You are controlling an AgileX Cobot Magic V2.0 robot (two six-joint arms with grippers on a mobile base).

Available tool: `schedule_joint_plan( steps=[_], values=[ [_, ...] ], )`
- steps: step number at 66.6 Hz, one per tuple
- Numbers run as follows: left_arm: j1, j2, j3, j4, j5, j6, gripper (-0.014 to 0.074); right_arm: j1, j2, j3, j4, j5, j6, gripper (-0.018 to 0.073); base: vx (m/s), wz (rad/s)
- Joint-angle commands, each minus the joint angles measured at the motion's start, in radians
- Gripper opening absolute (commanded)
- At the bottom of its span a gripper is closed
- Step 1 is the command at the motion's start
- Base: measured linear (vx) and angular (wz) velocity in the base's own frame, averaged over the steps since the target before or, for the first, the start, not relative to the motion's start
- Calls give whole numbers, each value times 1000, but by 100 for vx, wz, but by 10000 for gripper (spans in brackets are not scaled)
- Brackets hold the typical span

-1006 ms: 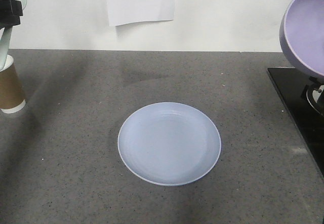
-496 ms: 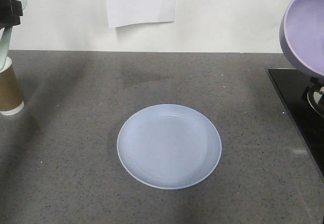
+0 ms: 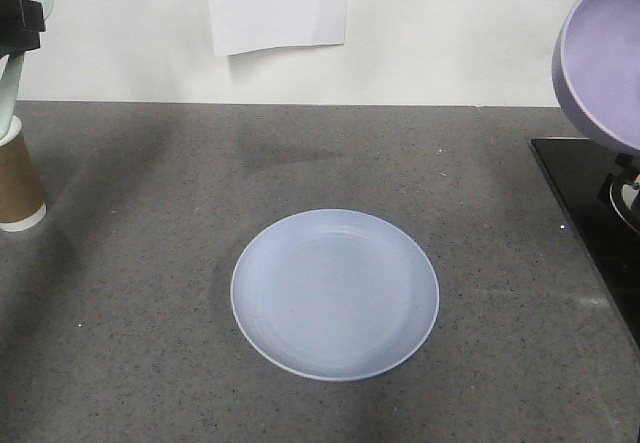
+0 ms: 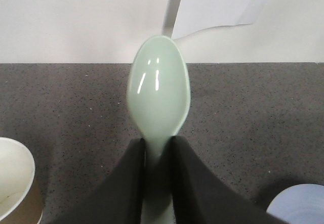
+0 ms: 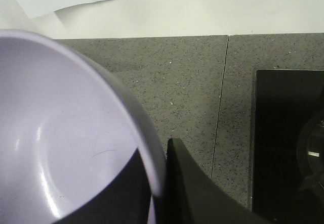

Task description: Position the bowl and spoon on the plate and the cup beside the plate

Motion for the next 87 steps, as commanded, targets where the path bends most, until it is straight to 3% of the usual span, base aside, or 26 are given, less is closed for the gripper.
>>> schedule_joint_plan(
  steps=[1,87],
  values=[
    [-1,-29,-27,-26,-59,1,-6,-3,-25,-26,51,-42,-5,-6,1,0],
    [-1,-29,-27,-26,-59,1,-6,-3,-25,-26,51,-42,-5,-6,1,0]
  ],
)
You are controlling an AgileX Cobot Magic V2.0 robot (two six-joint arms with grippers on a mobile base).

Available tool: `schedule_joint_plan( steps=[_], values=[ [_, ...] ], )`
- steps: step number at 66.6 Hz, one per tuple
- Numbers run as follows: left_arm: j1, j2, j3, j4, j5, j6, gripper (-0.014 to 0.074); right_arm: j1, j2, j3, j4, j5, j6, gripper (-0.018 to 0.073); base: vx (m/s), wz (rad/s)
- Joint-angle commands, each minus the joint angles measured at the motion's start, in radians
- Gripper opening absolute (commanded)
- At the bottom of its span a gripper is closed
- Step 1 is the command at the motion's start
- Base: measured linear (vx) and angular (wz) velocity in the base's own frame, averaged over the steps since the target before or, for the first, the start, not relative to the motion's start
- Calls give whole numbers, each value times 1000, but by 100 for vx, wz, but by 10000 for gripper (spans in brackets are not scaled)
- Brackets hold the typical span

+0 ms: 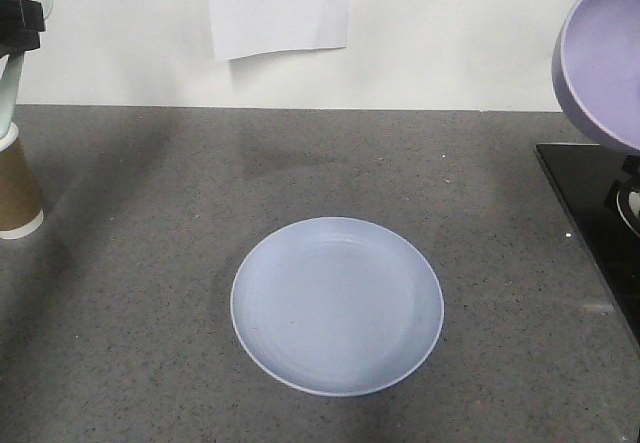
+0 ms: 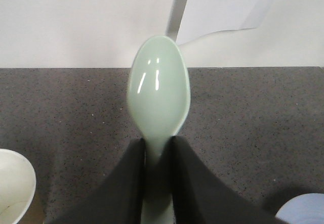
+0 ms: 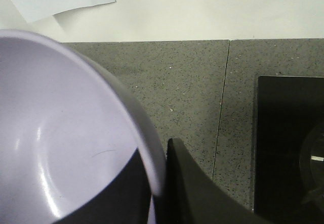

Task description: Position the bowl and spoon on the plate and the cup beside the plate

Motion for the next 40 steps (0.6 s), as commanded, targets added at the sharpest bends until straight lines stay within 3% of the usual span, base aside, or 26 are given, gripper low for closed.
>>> schedule_joint_plan(
  steps=[1,40],
  values=[
    [-1,-29,-27,-26,-59,1,-6,-3,-25,-26,51,-42,-5,-6,1,1],
    [-1,-29,-27,-26,-59,1,-6,-3,-25,-26,51,-42,-5,-6,0,0]
  ],
)
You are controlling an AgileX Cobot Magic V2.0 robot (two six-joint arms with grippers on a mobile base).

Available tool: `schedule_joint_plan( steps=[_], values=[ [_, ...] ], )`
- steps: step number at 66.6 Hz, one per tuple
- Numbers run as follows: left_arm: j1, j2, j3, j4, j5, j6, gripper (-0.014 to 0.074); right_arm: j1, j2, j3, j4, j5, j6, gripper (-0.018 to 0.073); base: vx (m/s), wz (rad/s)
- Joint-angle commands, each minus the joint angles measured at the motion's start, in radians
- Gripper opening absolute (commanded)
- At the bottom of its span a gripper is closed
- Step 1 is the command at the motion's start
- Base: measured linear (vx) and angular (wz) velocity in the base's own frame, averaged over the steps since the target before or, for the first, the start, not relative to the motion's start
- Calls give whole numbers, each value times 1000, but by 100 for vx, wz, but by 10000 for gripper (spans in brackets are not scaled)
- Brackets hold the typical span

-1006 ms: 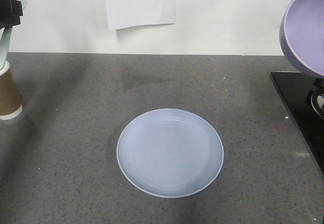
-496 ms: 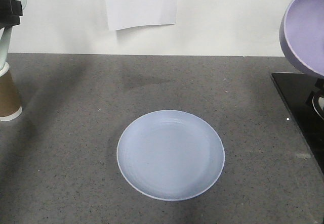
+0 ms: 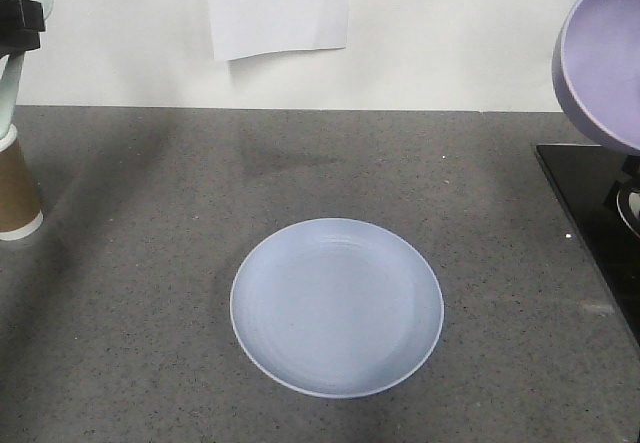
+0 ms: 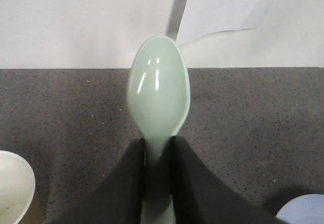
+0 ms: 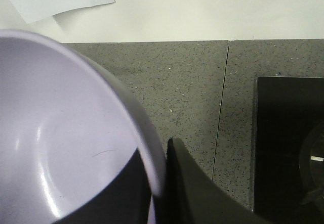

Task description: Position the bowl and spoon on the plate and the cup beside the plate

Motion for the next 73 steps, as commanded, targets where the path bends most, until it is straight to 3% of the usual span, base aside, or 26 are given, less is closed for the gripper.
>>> schedule_joint_plan(
  steps=[1,73],
  values=[
    [-1,-29,-27,-26,-59,1,-6,-3,-25,-26,51,-42,-5,-6,0,0],
    [-1,-29,-27,-26,-59,1,-6,-3,-25,-26,51,-42,-5,-6,0,0]
  ],
)
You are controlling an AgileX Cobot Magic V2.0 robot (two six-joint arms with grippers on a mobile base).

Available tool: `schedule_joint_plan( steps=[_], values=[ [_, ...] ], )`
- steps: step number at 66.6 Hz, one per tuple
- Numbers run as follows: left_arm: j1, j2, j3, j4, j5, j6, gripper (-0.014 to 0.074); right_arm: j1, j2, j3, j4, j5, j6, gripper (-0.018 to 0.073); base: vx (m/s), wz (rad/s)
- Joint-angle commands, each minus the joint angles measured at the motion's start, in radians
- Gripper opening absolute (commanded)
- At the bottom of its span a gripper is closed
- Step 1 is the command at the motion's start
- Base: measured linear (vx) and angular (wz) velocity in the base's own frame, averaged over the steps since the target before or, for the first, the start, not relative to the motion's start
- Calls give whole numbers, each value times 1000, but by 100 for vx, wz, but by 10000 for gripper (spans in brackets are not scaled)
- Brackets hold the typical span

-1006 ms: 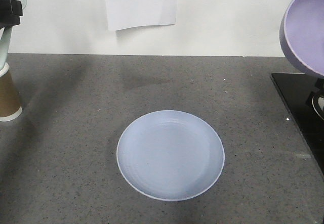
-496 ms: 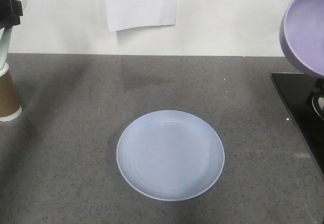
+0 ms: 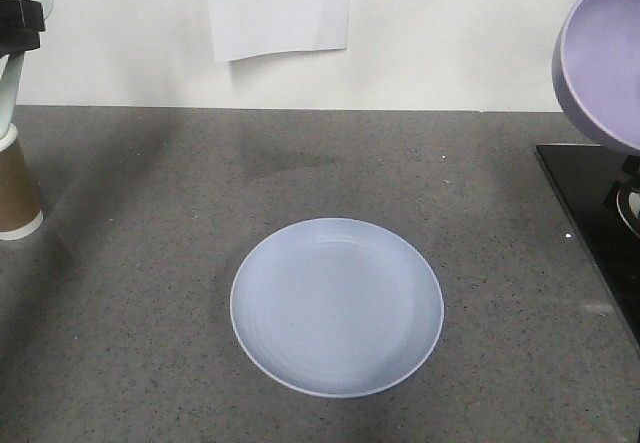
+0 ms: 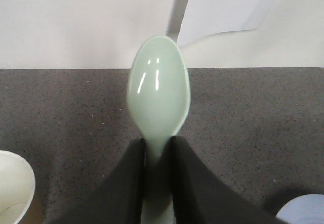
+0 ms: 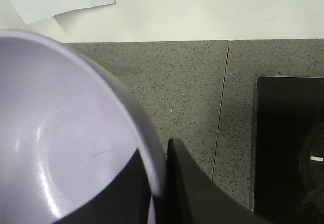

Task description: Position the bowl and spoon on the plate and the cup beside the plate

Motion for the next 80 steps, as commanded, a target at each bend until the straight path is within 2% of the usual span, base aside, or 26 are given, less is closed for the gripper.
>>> schedule_joint_plan(
  steps=[1,80],
  values=[
    [-1,-29,-27,-26,-59,1,-6,-3,-25,-26,51,-42,-5,-6,0,0],
    [-1,-29,-27,-26,-59,1,-6,-3,-25,-26,51,-42,-5,-6,0,0]
  ],
)
